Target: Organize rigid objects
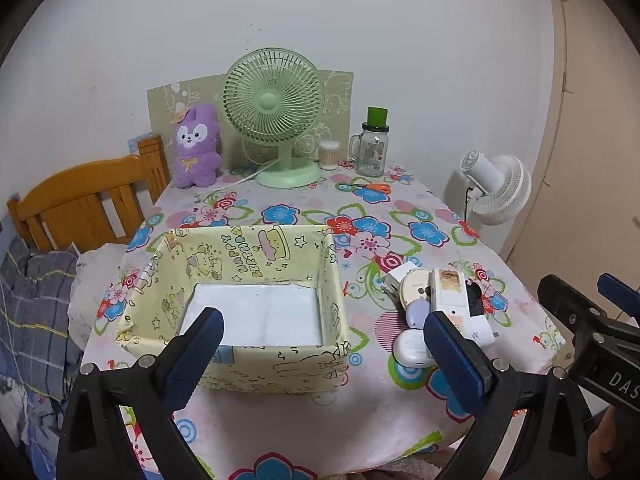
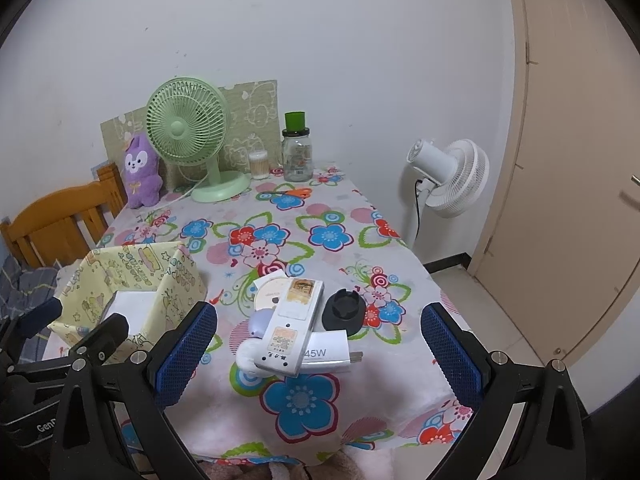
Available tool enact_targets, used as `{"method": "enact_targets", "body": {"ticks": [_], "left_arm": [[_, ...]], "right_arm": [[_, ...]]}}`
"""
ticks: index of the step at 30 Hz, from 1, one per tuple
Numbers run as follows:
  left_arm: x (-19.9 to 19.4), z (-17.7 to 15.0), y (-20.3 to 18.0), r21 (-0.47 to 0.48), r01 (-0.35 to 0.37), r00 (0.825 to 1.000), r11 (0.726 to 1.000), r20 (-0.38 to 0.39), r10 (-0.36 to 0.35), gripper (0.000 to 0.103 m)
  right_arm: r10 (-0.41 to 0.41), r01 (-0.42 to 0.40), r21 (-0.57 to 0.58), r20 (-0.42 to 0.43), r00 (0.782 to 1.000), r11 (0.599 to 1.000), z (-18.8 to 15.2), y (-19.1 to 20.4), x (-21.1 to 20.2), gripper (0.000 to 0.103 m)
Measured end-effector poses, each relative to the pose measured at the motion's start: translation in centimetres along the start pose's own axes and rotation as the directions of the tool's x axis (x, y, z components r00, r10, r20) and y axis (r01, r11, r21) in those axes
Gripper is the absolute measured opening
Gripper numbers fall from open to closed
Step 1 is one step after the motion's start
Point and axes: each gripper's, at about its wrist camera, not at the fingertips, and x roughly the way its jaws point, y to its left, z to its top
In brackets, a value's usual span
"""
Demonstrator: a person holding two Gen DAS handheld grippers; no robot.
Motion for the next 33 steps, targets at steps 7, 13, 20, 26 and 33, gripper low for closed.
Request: {"method": "enact_targets", "body": {"ticks": [7,13,20,26,33], "left_arm": [[0.2,-0.3,-0.4,0.026,0.003,1.0,1.0,-0.013,-0.003,0.101],[-0.2,-0.1,-0.5,0.03,-0.008,1.0,1.0,0.011,0.008,0.101],[-0.7,-0.1,-0.8,0.048,-0.05,0.997,0.998,0.067,0.047,0.1],[-0.6,0.0,-0.7,0.049,-0.044,0.996,0.998,0.075,0.04,0.1],[-0.2,0.0,-0.3,0.022,-0.026,0.999,0.999,0.044,0.025,0.1]], "right_arm": [[-0.003,0.003,0.006,0.007,1.0,1.0,0.1,0.0,-0.1,0.103],[0.001,-0.001,0.005,0.01,1.0,1.0,0.1,-0.1,-0.1,0.103],[0.007,-0.007,-0.004,0.016,1.0,1.0,0.1,0.4,-0.1,0.103],[0.023,-0.023,0.002,0.011,1.0,1.0,0.1,0.5,0.1,0.103],[0.029,-0.029,0.001,0.017,0.999,1.0,0.1,0.4,0.2,0.103]]}}
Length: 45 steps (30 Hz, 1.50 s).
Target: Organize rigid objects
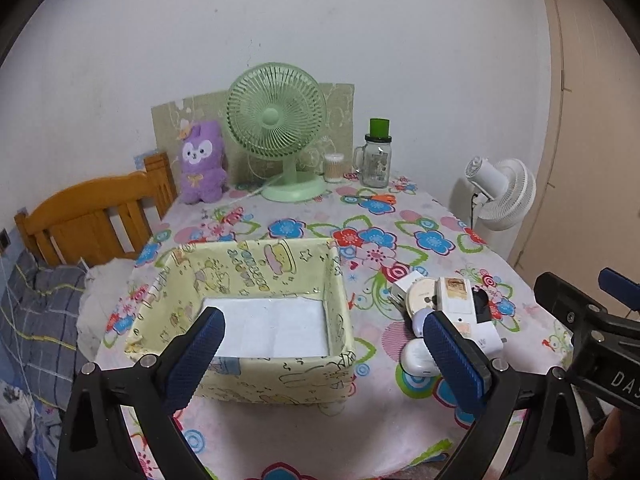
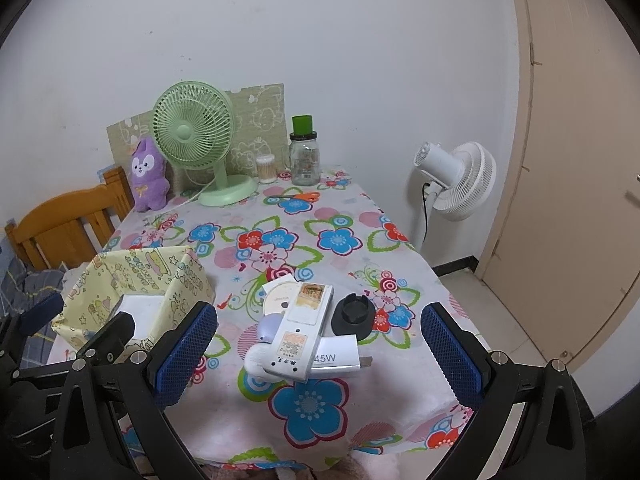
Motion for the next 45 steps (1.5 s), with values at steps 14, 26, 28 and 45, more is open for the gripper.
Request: {"method": "enact_targets", "body": {"ticks": [14,26,28,45], "left_arm": [[0.3,0.0,-0.4,-0.002,0.001,1.0,1.0,-0.018,-0.001,0.103],[1.5,0.0,-1.3,0.0,0.016,0.999,1.0,-0.031,-0.016,0.103],[1.9,-0.1,-1.7,0.002,0.023,0.999,1.0,-0.038,-0.023,0.103],[6.8,-0.8,-9.1,0.112,0.116,0.987,0.987,-0.126,-0.102,0.102]], "right_arm": [[-0.004,0.005,-0.022,0.02,1.0,1.0,-0.1,0.2,0.2,0.103],[0.004,-0.004,-0.03,0.021,1.0,1.0,0.0,0.1,1.0,0.103],[0.001,0.0,-0.036,0.018,1.0,0.999,0.0,-0.1,1.3,0.103],[0.0,-0.003,-0.039,-0.052,0.999,0.999,-0.9,-3.3,6.5,0.096]]}}
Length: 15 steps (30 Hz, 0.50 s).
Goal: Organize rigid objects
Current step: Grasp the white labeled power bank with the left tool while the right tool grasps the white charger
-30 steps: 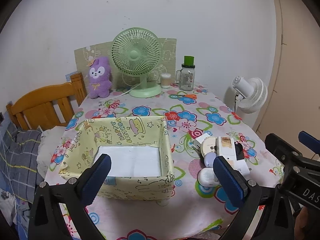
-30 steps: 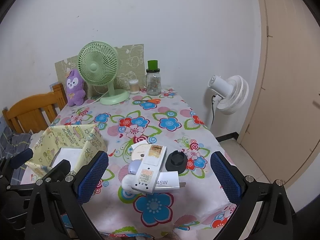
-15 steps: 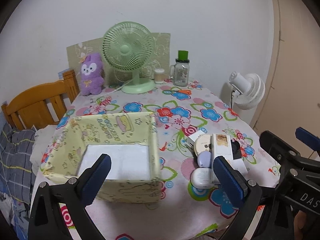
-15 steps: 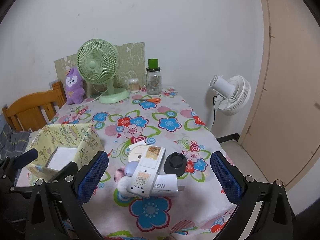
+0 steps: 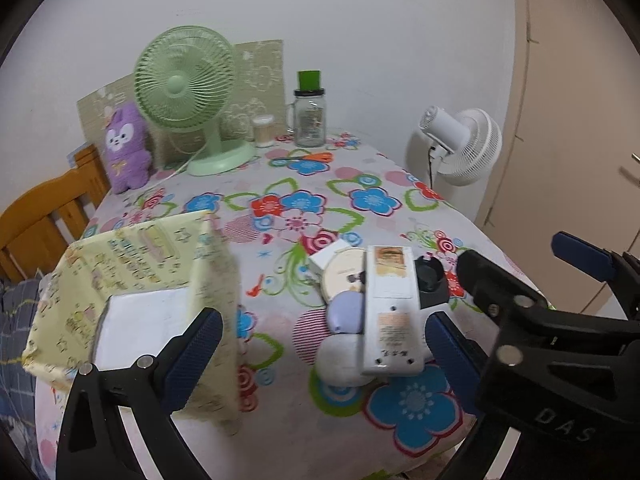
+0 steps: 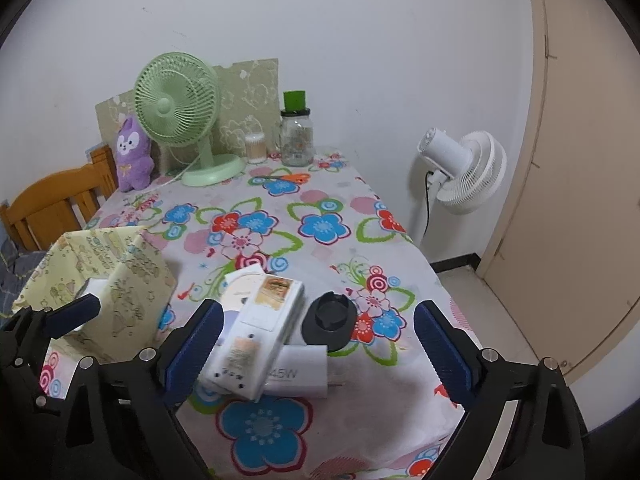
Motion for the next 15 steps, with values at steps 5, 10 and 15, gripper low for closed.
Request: {"method": "enact_targets", "body": {"ticks": [5,10,15], "left_arm": [[1.8,0.2,-1.1,0.015,0.026,0.999,1.0,-0.046,-0.025,0.1],[3.4,0.4,-1.8,0.022,0.031,0.996,0.999,-0.082,-0.029,0.097],[4.9,0.4,-2.4,0.031,0.042,0.992,0.999,-0.119,-0.038,0.089]], "right_arm": [[-0.007,0.007,0.005,-0.02,1.0,1.0,-0.3,-1.1,1.5,0.094],[-0.007,0.008,0.019,-0.041,0.999,1.0,-0.5,-2.0,2.8,0.092],[-0.008,0.01,0.027,-0.07,0.998,1.0,-0.6,-2.6,4.2,0.09]]}}
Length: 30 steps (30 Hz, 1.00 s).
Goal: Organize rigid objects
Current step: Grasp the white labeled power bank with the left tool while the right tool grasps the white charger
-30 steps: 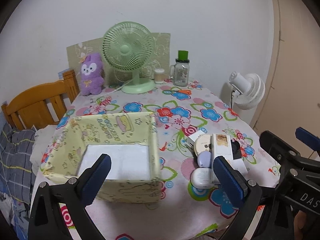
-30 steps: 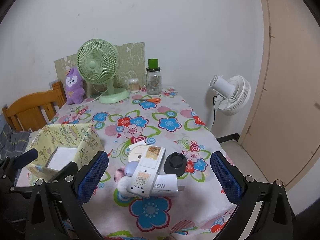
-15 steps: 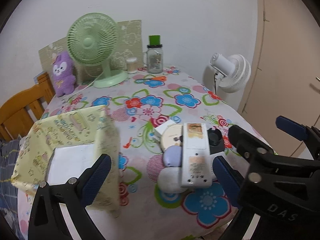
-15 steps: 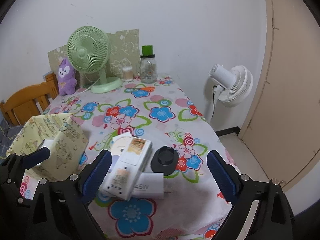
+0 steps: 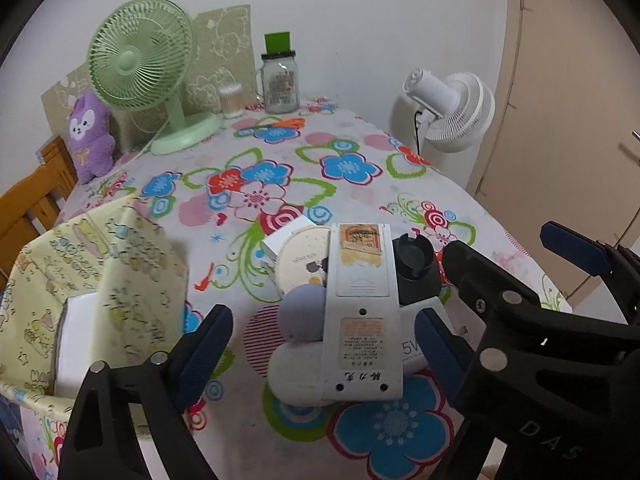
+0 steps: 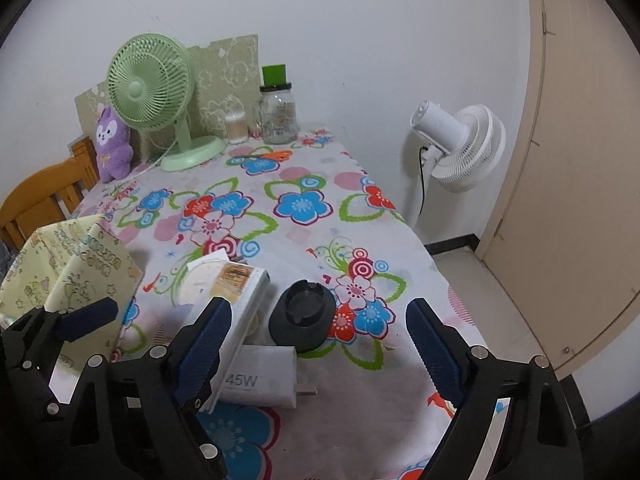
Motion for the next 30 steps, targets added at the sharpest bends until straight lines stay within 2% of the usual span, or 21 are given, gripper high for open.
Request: {"method": "enact_targets", "body": {"ticks": [7,10,14,21,30], "left_arm": [[1.6,0.2,-0.6,0.012,0.014,0.999,1.0,-0.038,-0.014,0.073],[2.4,0.1,-0.8,0.011,0.036,0.997,0.999,-0.069,-0.035,0.062],[2.7,-0.1,-1.5,0.031,0.062,0.996,0.998,-0.068,-0.06,0.046],[2.5,-0.3,-1.5,0.033,0.066,0.996,0.997,-0.059,-0.064,0.045],[0.8,-1.3,-0.1,0.021,0.029,0.999,0.999,-0.019,-0.029,0.045]], "right_arm": [[0.006,-0.006,0.009,-0.041,0.999,1.0,0.0,-0.4,1.8,0.089],[0.008,-0.007,0.012,-0.058,0.998,1.0,-0.2,-0.4,2.4,0.089],[0.012,-0.011,0.015,-0.073,0.997,1.0,-0.5,-0.4,2.9,0.089],[0.014,-0.013,0.014,-0.08,0.997,1.0,-0.6,-0.3,3.2,0.089],[0.031,-0.03,0.014,-0.09,0.995,0.999,-1.2,1.0,2.5,0.089]]}}
